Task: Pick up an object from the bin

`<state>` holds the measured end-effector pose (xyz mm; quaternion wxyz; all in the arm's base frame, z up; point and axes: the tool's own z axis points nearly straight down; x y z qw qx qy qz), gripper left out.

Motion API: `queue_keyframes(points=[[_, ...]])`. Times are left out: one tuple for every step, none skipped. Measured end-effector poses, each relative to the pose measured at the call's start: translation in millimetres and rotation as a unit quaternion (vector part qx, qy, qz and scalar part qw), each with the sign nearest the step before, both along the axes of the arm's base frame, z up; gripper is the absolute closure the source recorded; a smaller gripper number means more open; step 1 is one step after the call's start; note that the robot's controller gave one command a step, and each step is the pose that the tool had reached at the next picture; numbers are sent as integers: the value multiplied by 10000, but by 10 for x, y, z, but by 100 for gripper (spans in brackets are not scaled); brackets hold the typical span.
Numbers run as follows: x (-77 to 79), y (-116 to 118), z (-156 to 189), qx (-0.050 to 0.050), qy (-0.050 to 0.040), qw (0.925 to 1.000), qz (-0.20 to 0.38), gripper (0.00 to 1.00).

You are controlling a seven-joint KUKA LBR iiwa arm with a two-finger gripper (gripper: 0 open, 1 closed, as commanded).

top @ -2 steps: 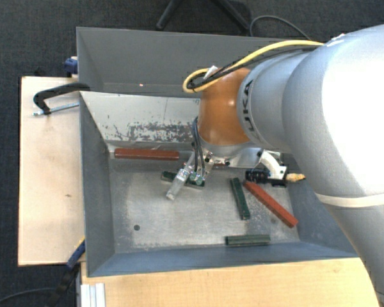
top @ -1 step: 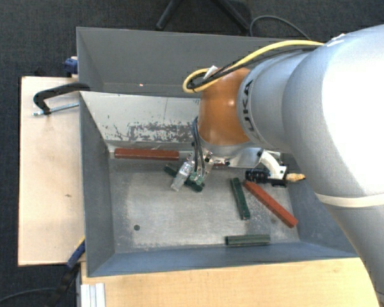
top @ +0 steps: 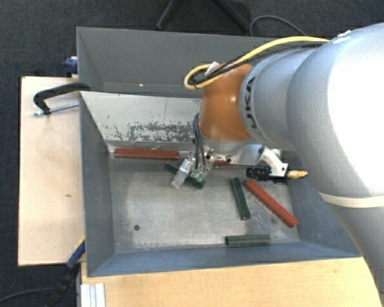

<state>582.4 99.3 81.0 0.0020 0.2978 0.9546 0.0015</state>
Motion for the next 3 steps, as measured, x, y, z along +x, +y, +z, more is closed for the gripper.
queue_keyframes(points=[[12, 6, 64, 0, -1, 10000, 8, 100], [34, 12, 501, 2, -22, 10000, 15, 100], [60, 20, 1106, 4, -36, 10000, 25, 100]])
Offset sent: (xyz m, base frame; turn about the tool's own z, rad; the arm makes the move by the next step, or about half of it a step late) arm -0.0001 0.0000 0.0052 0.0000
